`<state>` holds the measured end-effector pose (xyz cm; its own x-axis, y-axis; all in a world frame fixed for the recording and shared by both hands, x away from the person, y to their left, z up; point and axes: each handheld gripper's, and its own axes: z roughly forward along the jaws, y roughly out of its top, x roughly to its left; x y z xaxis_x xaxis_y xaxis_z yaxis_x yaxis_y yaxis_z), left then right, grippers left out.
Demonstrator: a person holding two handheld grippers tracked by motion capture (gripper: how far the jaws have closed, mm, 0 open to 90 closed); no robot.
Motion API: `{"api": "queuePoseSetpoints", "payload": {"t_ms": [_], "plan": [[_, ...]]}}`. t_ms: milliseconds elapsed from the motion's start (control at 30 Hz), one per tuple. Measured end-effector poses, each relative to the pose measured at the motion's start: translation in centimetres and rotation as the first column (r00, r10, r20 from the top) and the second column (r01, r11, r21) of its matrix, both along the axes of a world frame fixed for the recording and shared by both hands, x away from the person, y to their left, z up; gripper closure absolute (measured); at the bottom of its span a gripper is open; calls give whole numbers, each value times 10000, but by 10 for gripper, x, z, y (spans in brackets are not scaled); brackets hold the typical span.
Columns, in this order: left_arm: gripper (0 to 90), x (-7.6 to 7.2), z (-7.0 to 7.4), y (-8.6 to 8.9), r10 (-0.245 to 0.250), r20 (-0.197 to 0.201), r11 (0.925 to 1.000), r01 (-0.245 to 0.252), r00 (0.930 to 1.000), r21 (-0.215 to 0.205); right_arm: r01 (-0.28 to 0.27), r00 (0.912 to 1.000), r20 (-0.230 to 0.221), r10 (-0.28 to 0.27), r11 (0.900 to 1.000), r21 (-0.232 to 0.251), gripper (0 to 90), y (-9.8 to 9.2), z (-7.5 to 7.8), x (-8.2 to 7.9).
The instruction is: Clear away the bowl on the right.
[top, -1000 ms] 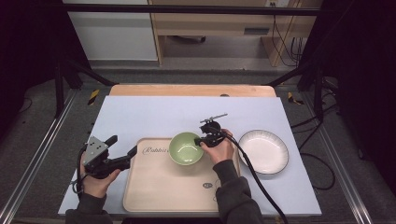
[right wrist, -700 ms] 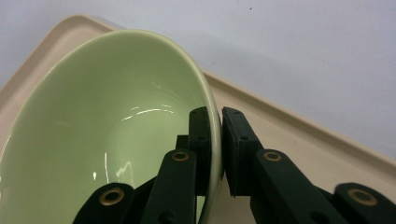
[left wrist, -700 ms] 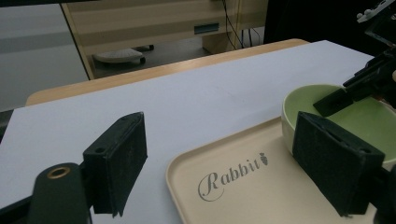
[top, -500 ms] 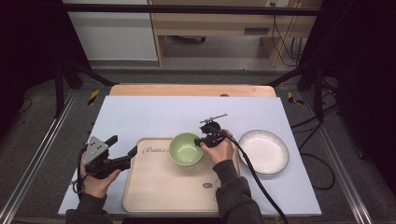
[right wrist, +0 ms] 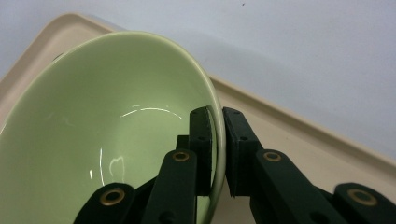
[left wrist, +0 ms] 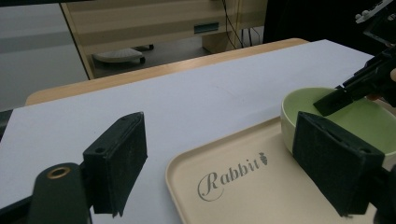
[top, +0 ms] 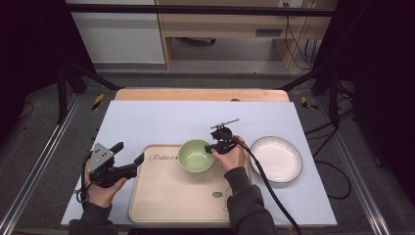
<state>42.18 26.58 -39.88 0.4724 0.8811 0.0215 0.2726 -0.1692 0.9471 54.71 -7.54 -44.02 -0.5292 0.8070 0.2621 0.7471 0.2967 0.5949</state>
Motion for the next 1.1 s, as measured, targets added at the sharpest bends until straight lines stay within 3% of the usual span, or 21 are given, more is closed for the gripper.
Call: {"api": "queuePoseSetpoints", "payload": {"t_ms": [100,400,567,800,933,1100], "plan": [[174,0,0,0,-18,-21,10000,18,10000,48,74,9999,-77,-72,9995,294,832,-4,-2,0],[174,0,0,0,2,-9,10000,-2,10000,-3,18,10000,19,-18,9997,238,825,-4,-1,0],[174,0,0,0,3,-6,10000,-3,10000,-12,36,9997,260,-39,10000,90,750,-7,6,-4],[174,0,0,0,5,-29,10000,-5,10000,12,-41,9949,1003,63,9997,-224,620,-13,17,-11],[174,0,-1,0,6,-58,10000,-6,10000,13,-47,9896,1440,46,10000,3,545,-19,21,-16],[174,1,-1,0,12,-76,10000,-12,10000,27,81,9826,1856,-53,9999,-143,494,-27,28,-26]]}}
